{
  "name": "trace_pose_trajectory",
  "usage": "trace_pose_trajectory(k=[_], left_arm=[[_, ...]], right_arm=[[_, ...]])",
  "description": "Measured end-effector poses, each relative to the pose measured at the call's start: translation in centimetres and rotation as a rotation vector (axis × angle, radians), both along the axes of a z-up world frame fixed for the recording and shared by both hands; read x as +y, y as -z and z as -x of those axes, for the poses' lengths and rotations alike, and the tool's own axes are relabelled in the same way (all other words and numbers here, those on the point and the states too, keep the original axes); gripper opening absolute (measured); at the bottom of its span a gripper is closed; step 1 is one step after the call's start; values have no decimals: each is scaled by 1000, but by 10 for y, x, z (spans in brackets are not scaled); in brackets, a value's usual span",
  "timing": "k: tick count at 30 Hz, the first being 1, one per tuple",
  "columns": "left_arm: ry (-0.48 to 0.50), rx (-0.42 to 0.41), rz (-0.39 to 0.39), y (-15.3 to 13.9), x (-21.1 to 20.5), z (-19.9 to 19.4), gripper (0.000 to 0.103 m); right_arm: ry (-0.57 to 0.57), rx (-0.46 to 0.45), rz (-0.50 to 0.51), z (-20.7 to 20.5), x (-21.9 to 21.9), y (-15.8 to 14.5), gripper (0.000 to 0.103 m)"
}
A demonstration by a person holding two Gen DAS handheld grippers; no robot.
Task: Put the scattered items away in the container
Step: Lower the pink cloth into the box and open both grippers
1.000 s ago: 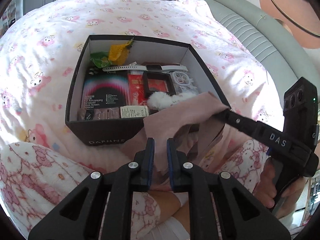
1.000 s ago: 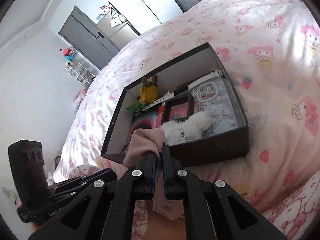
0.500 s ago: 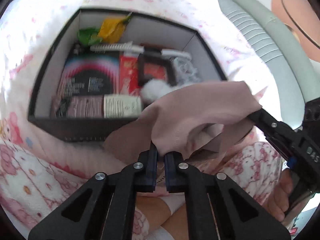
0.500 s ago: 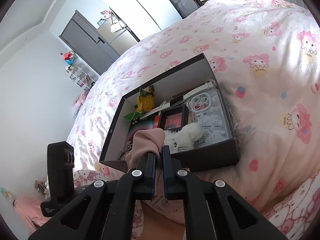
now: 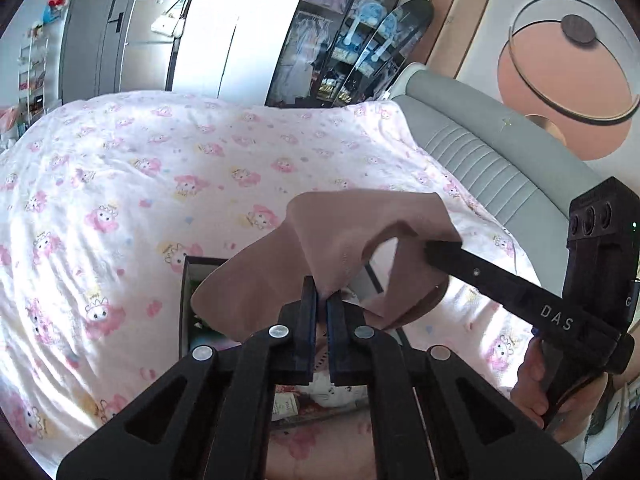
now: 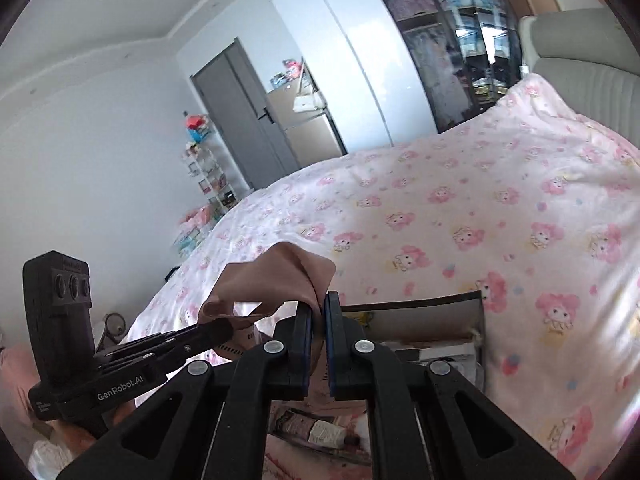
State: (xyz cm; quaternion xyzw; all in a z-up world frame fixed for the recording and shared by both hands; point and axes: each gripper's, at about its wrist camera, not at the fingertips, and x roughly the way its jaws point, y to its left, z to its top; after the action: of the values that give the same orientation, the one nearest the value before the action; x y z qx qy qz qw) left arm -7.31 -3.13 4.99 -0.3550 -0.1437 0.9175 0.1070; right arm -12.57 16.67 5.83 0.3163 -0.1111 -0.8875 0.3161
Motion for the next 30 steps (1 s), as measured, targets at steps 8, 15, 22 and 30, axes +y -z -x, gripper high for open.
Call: trace_pose_trajectory(k=[8,15,22,30], left_arm=[[-40,-276,75,98,-4,24,3],[-29,-239,15,94,-14,16,21],[-52,-393,4,140,-18,57,21],[-72,-475,20,165,-12,68,22]], right_arm=[[-52,-315,-233,31,-56,101,6],[76,-275,-212,37,-18,92,10],[74,-385,-202,46,-23,130,10],[70,-387,-300,39,-36,142,10]])
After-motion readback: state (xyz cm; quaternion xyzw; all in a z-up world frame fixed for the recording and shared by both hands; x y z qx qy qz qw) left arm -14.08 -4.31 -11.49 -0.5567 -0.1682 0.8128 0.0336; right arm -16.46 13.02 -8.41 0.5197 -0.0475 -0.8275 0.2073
